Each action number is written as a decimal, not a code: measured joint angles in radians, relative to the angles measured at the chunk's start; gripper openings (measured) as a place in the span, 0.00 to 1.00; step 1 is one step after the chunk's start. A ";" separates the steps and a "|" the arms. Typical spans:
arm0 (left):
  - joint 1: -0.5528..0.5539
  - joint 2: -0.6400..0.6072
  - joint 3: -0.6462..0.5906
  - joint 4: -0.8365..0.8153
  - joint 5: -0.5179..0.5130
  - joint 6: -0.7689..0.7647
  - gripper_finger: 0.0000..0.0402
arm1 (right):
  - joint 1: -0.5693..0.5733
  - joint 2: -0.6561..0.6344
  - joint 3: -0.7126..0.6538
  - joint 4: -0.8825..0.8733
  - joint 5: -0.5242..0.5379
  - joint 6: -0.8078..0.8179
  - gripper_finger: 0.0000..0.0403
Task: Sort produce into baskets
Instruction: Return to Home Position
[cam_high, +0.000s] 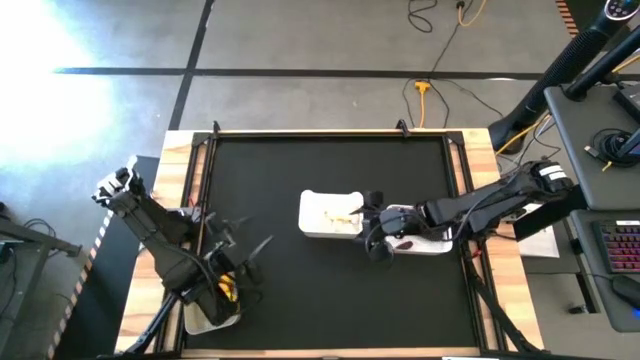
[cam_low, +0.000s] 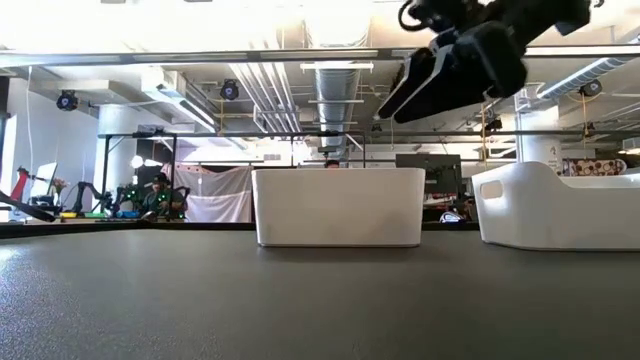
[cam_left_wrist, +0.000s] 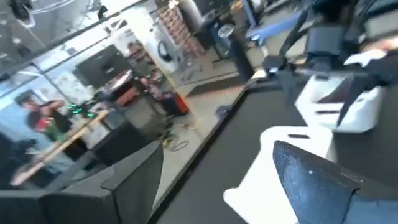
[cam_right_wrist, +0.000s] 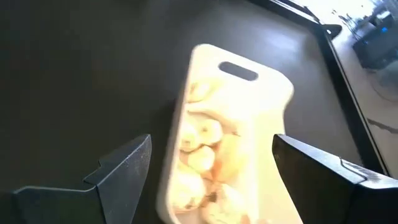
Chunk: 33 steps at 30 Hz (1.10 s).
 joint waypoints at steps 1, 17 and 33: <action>0.018 0.000 -0.005 -0.001 0.006 0.022 0.71 | -0.012 0.000 -0.001 0.000 -0.001 0.002 0.81; 0.379 -0.037 -0.387 0.693 0.555 0.416 0.70 | -0.165 0.102 -0.004 0.117 -0.140 0.019 0.81; 0.672 -0.482 -0.500 0.990 1.049 1.105 0.65 | -0.127 -0.375 -0.211 0.027 -0.170 0.192 0.81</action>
